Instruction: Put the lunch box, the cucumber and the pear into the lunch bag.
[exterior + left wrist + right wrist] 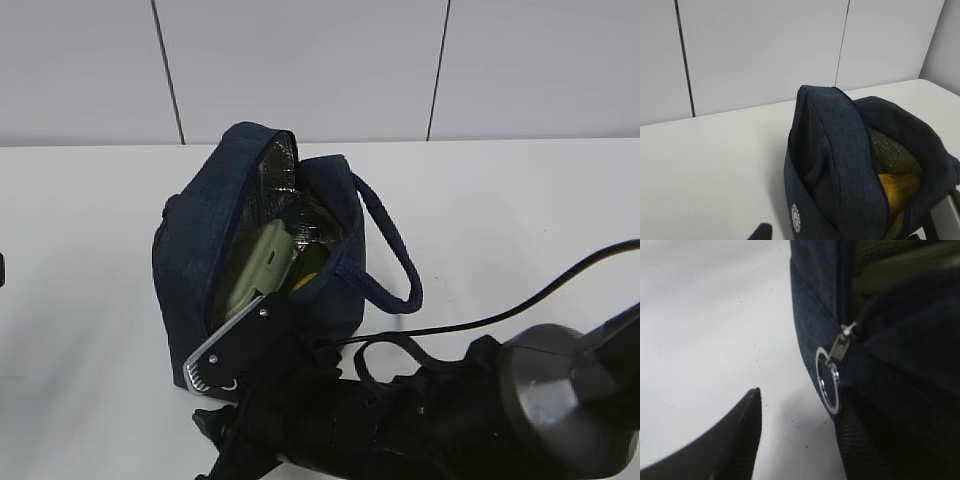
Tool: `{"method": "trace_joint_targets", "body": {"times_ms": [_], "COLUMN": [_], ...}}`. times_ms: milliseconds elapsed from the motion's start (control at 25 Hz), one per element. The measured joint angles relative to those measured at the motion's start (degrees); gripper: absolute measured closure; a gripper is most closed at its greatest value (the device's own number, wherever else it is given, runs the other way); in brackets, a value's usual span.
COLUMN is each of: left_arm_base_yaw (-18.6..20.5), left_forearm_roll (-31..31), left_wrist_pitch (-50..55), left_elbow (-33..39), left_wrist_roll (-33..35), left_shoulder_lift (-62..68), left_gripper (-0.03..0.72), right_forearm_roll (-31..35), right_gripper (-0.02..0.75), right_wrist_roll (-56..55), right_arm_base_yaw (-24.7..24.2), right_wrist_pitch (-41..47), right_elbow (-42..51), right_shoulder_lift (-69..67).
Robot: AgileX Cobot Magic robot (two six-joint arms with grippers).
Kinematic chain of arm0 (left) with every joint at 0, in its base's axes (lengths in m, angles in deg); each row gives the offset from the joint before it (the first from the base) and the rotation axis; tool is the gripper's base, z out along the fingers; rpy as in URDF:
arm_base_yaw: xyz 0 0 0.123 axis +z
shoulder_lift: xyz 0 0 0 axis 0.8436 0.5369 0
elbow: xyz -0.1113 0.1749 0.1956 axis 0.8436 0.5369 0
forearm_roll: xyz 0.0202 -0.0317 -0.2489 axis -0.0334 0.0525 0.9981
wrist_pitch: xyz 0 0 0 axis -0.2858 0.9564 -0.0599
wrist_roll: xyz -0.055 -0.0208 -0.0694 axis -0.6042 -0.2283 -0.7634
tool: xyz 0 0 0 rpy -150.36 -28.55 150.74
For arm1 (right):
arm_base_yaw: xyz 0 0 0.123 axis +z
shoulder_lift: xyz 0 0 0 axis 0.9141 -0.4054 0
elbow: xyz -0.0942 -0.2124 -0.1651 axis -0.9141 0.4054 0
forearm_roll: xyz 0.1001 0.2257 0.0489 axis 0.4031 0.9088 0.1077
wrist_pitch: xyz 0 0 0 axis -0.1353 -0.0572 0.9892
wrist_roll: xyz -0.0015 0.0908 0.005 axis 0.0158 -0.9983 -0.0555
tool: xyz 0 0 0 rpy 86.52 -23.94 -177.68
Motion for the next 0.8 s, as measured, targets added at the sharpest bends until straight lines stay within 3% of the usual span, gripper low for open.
{"method": "trace_joint_targets", "body": {"times_ms": [520,800], "left_arm_base_yaw": [0.00,0.00], "left_forearm_roll": [0.05,0.05], "left_wrist_pitch": [0.00,0.00], "left_elbow": [0.00,0.00], "left_wrist_roll": [0.00,0.00], "left_shoulder_lift": [0.00,0.00], "left_gripper": [0.436,0.438], "right_forearm_roll": [3.86,4.02], "right_gripper": [0.371,0.502], "right_wrist_roll": [5.01,5.13], "right_arm_base_yaw": [0.00,0.00], "right_wrist_pitch": [0.35,0.46], "right_elbow": [0.00,0.00], "right_shoulder_lift": [0.93,0.93]}}
